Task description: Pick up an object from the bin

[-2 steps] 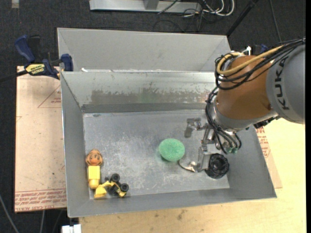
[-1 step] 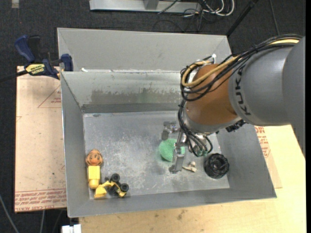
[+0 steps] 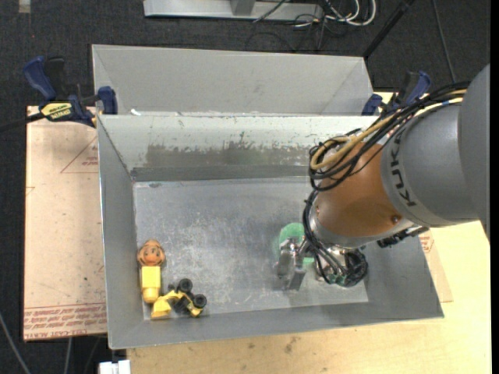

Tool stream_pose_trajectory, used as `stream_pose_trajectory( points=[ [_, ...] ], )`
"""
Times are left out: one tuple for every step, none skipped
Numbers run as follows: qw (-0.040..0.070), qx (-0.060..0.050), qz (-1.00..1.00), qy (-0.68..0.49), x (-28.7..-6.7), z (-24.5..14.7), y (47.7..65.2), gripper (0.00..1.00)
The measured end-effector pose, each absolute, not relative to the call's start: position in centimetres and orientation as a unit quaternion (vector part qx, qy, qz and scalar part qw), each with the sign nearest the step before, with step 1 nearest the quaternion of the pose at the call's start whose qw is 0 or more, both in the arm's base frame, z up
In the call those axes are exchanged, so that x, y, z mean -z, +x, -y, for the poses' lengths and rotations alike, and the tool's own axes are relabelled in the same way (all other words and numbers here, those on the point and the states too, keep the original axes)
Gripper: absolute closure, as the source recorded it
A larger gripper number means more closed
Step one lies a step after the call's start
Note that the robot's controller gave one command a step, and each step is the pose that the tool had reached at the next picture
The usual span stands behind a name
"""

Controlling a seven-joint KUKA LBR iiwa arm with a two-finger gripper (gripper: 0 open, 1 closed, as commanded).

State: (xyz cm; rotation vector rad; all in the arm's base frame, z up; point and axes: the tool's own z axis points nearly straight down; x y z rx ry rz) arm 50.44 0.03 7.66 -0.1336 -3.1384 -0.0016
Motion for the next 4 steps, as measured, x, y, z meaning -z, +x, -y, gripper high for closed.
stream_pose_trajectory(
  points=[
    [0.0, 0.001, 0.999, -0.042, -7.7, 0.0, 50.4, 1.0],
    [-0.004, 0.0, 0.985, -0.171, -17.0, 4.0, 50.8, 0.0],
    [-0.002, 0.0, 0.985, -0.17, -16.8, 3.9, 50.7, 0.0],
    [-0.004, 0.001, 0.99, -0.144, -12.1, 3.2, 51.4, 0.0]
  ],
)
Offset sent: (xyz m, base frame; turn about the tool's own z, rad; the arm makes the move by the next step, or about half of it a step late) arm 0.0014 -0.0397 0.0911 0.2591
